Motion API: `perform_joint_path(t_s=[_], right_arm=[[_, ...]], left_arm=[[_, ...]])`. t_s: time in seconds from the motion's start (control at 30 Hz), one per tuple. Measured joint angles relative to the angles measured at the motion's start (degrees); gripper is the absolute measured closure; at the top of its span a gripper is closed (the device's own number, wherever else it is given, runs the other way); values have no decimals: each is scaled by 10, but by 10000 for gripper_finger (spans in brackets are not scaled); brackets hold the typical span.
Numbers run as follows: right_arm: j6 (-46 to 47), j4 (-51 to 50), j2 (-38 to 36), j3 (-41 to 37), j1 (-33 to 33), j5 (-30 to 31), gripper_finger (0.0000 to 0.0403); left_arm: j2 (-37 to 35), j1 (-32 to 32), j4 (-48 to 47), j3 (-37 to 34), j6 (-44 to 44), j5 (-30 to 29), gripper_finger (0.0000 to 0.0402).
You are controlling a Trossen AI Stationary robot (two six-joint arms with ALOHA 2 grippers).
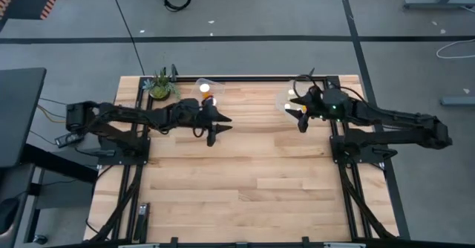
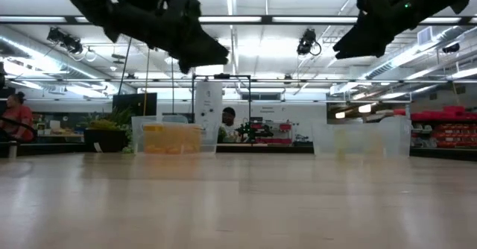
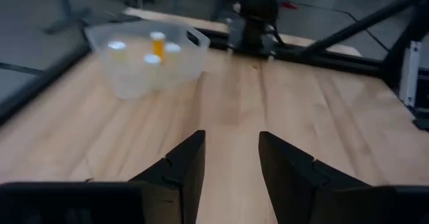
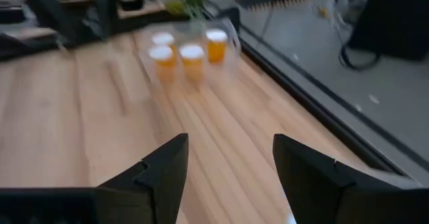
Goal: Pick and place medicine bottles into bin by pill shape (circle, oval)
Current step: Return to Home Position
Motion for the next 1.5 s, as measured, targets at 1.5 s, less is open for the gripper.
perform_joint_path(t_s=[1.5], right_arm=[[-43, 302, -284, -288, 143, -6, 217]], left_arm=[[-703, 40, -157, -338, -60, -108, 252]])
